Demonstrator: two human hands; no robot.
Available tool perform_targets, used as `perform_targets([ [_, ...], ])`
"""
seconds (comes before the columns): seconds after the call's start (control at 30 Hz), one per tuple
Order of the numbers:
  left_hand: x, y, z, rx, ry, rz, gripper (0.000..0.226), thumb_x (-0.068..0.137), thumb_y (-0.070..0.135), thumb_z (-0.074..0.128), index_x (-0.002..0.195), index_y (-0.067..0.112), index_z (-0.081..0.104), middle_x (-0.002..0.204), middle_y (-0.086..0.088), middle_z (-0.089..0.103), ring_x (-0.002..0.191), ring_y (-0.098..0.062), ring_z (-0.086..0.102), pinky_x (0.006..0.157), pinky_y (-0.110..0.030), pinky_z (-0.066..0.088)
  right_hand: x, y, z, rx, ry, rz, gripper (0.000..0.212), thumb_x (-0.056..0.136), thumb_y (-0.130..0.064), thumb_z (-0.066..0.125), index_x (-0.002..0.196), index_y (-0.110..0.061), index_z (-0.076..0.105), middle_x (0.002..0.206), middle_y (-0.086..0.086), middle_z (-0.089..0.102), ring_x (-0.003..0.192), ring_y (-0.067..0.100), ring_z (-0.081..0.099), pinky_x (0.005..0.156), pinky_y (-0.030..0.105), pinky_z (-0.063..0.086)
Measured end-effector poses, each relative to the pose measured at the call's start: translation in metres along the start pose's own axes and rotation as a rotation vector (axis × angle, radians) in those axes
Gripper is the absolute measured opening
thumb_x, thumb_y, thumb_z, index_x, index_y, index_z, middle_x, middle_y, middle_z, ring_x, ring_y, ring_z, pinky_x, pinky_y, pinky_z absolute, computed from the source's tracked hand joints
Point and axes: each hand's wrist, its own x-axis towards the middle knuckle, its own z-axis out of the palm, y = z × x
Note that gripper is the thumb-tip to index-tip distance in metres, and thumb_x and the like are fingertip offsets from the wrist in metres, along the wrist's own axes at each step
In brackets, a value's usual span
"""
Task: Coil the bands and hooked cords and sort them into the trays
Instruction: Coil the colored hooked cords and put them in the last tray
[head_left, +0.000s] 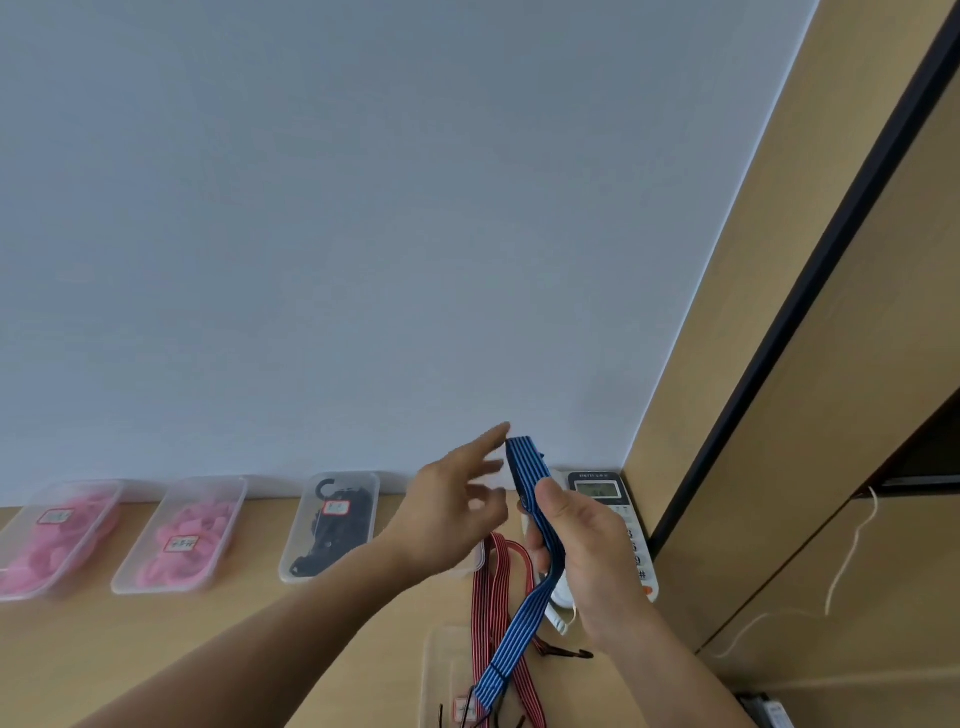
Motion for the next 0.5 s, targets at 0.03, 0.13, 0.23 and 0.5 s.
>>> perform_targets([
  [0.03, 0.002, 0.005, -0.001, -0.229, -0.058, -0.206, 0.052, 0.095, 0.012, 0.056, 0.146, 0.019, 0.045, 0.136, 0.002, 0.061, 0.114, -0.007, 0.064, 0.093, -0.027, 0.054, 0.001, 0.000, 0.000, -0.003, -0.011, -0.016, 0.057, 0.076, -0.054, 0.064, 0.084, 0.002, 0.065, 0.060, 0.007, 0.061, 0.046, 0.014, 0.050, 0.047, 0.023, 0.043],
  [0.13, 0.009, 0.015, -0.007, -0.606, -0.183, -0.503, 0.040, 0.098, 0.034, 0.049, 0.121, 0.007, 0.065, 0.110, -0.010, 0.074, 0.098, -0.026, 0.071, 0.085, -0.042, 0.056, 0.001, 0.003, 0.002, -0.042, -0.055, -0.038, 0.043, 0.078, -0.050, 0.063, 0.082, -0.007, 0.066, 0.061, 0.006, 0.063, 0.049, 0.015, 0.052, 0.049, 0.023, 0.045],
  [0.23, 0.008, 0.022, -0.010, -0.655, -0.252, -0.479, 0.045, 0.090, 0.036, 0.059, 0.111, -0.004, 0.063, 0.101, -0.017, 0.073, 0.087, -0.035, 0.067, 0.096, -0.058, 0.048, 0.000, 0.008, 0.005, -0.049, -0.093, -0.058, 0.027, 0.083, -0.045, 0.062, 0.078, -0.019, 0.068, 0.062, 0.006, 0.061, 0.050, 0.016, 0.051, 0.050, 0.024, 0.044],
  [0.5, 0.012, 0.029, -0.007, -0.499, -0.063, -0.282, 0.045, 0.079, 0.027, 0.073, 0.120, 0.019, 0.057, 0.105, -0.006, 0.075, 0.094, -0.025, 0.072, 0.088, -0.039, 0.056, -0.001, 0.012, 0.002, -0.095, 0.016, -0.010, 0.047, 0.083, -0.050, 0.057, 0.078, -0.004, 0.069, 0.055, 0.007, 0.061, 0.043, 0.018, 0.052, 0.043, 0.024, 0.044],
])
